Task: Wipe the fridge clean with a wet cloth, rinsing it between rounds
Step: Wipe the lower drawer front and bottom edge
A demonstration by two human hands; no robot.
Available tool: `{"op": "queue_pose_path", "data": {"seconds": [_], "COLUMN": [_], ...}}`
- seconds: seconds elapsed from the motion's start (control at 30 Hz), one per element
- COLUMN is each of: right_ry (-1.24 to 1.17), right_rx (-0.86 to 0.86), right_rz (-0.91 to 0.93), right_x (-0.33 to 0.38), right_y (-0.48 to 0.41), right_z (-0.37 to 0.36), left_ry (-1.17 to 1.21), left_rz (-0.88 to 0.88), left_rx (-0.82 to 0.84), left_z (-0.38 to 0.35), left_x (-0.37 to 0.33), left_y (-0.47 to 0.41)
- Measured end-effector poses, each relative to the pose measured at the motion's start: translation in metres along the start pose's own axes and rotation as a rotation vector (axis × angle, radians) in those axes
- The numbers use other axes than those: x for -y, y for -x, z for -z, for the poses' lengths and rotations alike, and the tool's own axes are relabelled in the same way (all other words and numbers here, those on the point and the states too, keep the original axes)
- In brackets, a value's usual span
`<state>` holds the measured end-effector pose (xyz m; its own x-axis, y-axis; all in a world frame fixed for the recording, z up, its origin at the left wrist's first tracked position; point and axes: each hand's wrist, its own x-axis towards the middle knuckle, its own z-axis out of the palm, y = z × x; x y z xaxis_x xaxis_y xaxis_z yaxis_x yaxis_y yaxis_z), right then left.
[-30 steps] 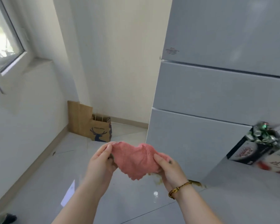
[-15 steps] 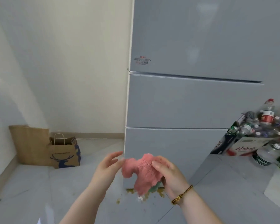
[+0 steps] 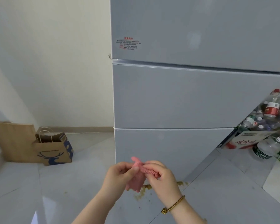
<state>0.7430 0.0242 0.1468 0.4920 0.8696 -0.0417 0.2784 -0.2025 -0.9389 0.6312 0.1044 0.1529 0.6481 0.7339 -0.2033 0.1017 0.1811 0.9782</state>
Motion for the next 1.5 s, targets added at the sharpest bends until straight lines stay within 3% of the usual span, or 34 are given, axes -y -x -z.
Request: {"op": "queue_pose_path", "data": {"seconds": [0.17, 0.3, 0.37, 0.43, 0.7, 0.8, 0.87, 1.03, 1.2, 1.37, 1.5], "right_ry": [-0.063, -0.547, -0.624, -0.544, -0.466, -0.583, -0.579, -0.225, 0.512, 0.912, 1.111], "right_rx": [-0.047, 0.194, 0.327, 0.343, 0.163, -0.109, -0.354, -0.672, -0.738, -0.6, -0.671], "right_rz": [-0.044, -0.304, -0.25, -0.155, 0.028, 0.026, 0.183, 0.652, 0.943, 1.171, 1.395], "right_x": [-0.06, -0.129, -0.165, -0.191, -0.249, -0.248, -0.232, -0.188, -0.206, -0.229, -0.227], "right_y": [-0.046, -0.08, -0.092, -0.101, -0.124, -0.125, -0.128, -0.152, -0.199, -0.203, -0.223], "right_z": [-0.001, -0.014, -0.022, -0.031, -0.053, -0.042, -0.03, -0.012, -0.012, -0.019, -0.024], "left_ry": [0.057, 0.211, 0.178, 0.133, -0.036, -0.058, -0.101, -0.104, -0.058, -0.054, -0.022], "left_rz": [0.017, -0.005, -0.079, -0.187, -0.47, -0.559, -0.559, -0.505, -0.563, -0.574, -0.548], "left_rx": [-0.104, -0.183, -0.265, -0.345, -0.512, -0.653, -0.704, -0.543, -0.449, -0.373, -0.348], "left_z": [-0.007, -0.007, -0.008, -0.01, -0.007, 0.006, 0.018, 0.044, 0.064, 0.073, 0.077], "left_x": [0.057, 0.117, 0.146, 0.168, 0.231, 0.23, 0.219, 0.19, 0.182, 0.185, 0.184], "left_y": [-0.052, -0.092, -0.107, -0.119, -0.161, -0.172, -0.181, -0.202, -0.216, -0.225, -0.226]}}
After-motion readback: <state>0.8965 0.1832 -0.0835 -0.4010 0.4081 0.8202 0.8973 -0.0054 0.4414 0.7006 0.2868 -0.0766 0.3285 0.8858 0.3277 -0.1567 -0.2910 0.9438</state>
